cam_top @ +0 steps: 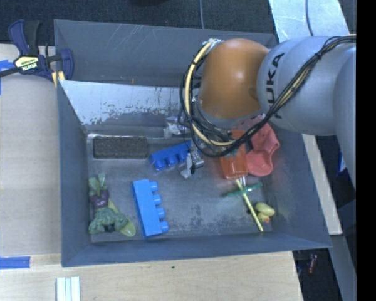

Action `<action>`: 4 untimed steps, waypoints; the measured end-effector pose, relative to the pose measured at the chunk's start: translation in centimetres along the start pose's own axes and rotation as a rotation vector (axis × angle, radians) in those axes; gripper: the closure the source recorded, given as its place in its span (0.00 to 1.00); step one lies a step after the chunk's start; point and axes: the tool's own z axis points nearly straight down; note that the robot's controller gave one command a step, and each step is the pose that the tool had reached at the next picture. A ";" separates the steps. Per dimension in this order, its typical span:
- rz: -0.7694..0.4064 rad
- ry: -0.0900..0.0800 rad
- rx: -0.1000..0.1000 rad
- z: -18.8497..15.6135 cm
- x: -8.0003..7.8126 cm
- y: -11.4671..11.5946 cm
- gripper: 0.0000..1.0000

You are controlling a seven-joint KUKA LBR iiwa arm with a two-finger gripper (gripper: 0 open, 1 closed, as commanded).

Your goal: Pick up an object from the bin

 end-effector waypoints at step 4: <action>-0.012 -0.002 0.000 4.9 0.6 -4.2 1.00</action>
Offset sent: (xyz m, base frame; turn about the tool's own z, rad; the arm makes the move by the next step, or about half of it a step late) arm 0.0133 -0.0287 -0.0553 -0.1885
